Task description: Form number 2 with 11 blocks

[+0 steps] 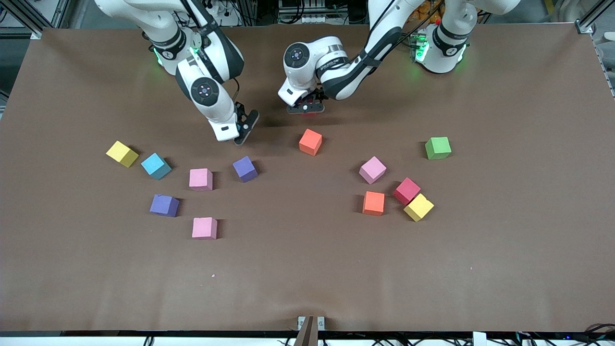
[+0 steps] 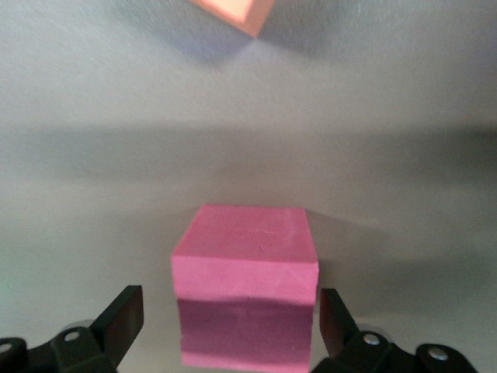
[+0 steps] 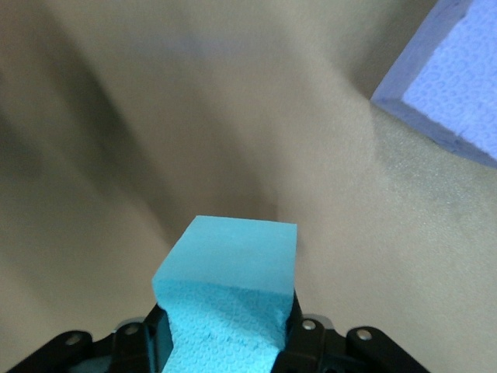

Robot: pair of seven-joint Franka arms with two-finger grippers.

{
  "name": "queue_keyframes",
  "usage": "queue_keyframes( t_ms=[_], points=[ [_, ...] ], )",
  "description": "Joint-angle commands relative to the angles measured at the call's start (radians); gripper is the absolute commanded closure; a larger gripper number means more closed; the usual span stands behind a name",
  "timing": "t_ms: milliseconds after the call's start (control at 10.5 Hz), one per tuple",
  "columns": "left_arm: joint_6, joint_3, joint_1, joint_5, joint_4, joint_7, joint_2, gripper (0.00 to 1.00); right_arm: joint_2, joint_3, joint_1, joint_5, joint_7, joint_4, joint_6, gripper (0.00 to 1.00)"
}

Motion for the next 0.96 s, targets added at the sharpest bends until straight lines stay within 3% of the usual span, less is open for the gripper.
queue_keyframes(
  t_ms=[0,383,861],
  points=[
    [-0.139,0.023,0.026,0.021,0.053,0.001,-0.068,0.00,-0.023,0.003,0.018,-0.036,-0.079,0.002,-0.039,0.94],
    [-0.144,0.066,0.155,0.002,0.056,-0.022,-0.112,0.00,-0.006,0.003,0.136,-0.038,-0.101,0.057,-0.045,0.94],
    [-0.143,0.181,0.187,-0.071,0.133,-0.271,-0.111,0.00,0.070,0.003,0.328,-0.039,-0.052,0.157,-0.046,0.94]
  ],
)
